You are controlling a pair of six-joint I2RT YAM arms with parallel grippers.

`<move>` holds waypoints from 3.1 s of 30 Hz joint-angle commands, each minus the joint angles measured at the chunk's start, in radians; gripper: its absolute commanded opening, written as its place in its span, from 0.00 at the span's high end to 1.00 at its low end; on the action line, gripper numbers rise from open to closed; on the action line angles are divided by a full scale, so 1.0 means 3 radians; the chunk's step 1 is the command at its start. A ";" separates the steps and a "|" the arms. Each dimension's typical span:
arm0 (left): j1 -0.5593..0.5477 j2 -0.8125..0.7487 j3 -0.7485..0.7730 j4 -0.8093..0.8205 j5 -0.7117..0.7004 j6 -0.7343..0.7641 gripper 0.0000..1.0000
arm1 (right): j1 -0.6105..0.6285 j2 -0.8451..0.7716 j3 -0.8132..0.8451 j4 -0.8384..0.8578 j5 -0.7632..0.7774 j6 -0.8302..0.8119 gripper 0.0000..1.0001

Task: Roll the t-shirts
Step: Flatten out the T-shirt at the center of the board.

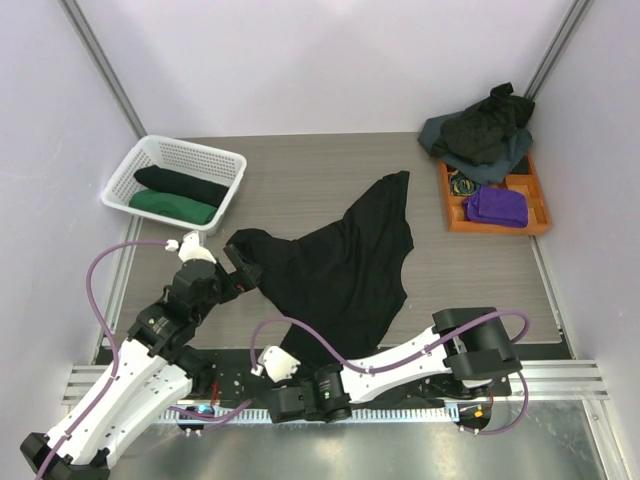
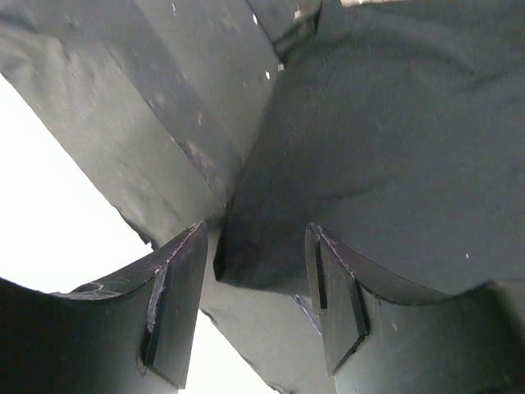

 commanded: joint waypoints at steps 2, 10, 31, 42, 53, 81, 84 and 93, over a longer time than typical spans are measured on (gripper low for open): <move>0.0000 -0.0037 -0.0010 0.0100 0.0019 0.0042 0.00 | 0.0093 -0.0163 0.0022 -0.0167 0.0153 0.0129 0.43; 0.0000 0.0004 -0.0005 0.0100 0.0024 0.0037 0.00 | 0.0170 -0.0189 -0.0009 -0.0203 0.0183 0.0180 0.89; 0.0000 0.0060 -0.0096 0.0294 0.0391 0.0143 0.00 | -0.1885 -0.2709 0.0255 -0.0638 0.0781 -0.0212 0.98; 0.0000 0.0253 -0.0393 0.0908 0.0597 0.0108 0.00 | -0.2668 -0.2629 0.1207 -0.1103 0.1364 -0.0709 0.99; -0.0015 0.0914 -0.0275 0.1195 0.0434 0.0482 0.19 | -0.3031 -0.2281 0.1519 -0.1088 0.1201 -0.0894 0.99; 0.0087 0.1553 -0.0276 0.1102 -0.0452 0.0262 0.42 | -0.3645 -0.2244 0.1371 -0.0894 0.0664 -0.0991 0.99; 0.0092 0.1625 -0.0276 0.1189 -0.0431 0.0251 0.48 | -0.3650 -0.2285 0.1336 -0.0899 0.0654 -0.0991 0.99; 0.0102 0.1834 -0.0286 0.1271 -0.0431 0.0154 0.57 | -0.3645 -0.2347 0.1310 -0.0899 0.0608 -0.0996 0.99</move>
